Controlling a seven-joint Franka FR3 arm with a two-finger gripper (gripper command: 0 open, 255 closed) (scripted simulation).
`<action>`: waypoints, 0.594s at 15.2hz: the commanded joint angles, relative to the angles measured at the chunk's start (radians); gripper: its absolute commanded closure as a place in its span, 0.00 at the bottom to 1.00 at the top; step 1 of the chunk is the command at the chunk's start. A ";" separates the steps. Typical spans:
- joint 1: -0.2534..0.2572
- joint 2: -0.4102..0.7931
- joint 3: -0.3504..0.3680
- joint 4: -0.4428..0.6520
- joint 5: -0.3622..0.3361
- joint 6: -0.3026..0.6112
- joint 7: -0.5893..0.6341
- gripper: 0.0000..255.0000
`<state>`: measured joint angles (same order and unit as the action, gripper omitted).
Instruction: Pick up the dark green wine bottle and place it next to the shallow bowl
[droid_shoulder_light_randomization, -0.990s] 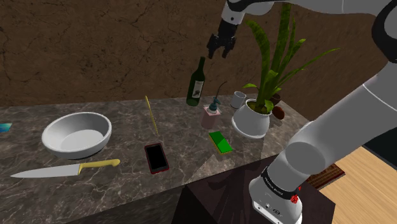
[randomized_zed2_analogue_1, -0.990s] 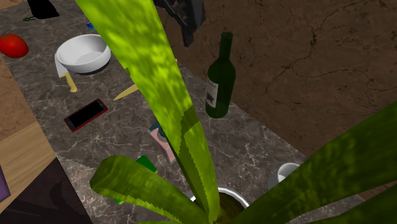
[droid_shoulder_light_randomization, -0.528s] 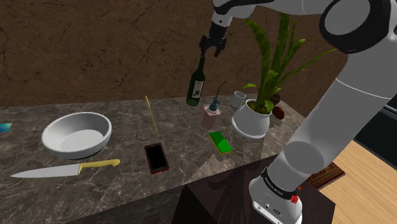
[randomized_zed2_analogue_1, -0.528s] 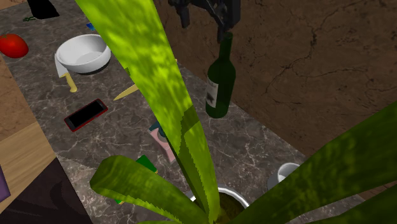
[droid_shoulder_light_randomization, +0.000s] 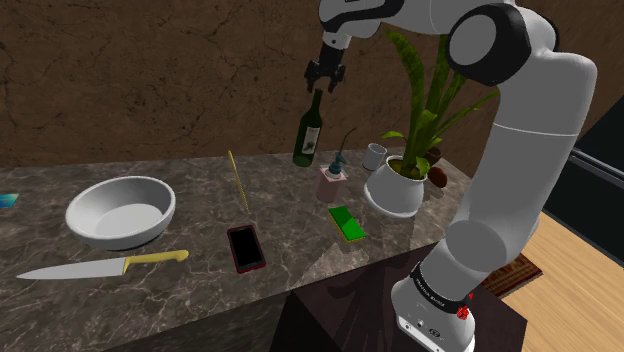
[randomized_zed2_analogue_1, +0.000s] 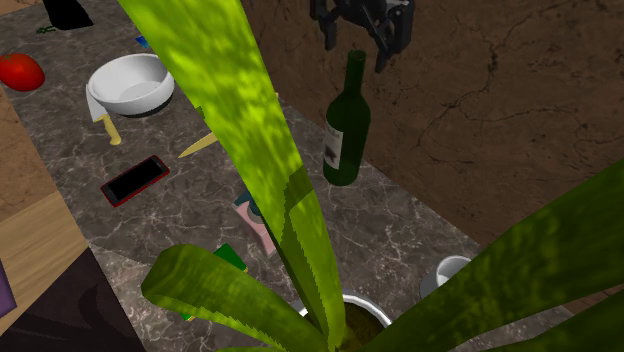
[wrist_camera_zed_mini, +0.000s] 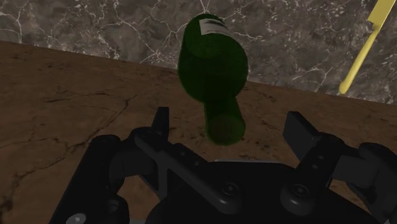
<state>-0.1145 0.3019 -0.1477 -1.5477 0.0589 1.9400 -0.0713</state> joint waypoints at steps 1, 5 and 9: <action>-0.001 0.010 0.000 -0.014 0.002 0.025 -0.002 0.00; -0.001 0.023 0.001 -0.044 0.005 0.067 -0.004 0.00; -0.001 0.023 0.001 -0.043 0.005 0.067 -0.004 0.00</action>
<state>-0.1158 0.3249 -0.1466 -1.5912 0.0638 2.0063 -0.0752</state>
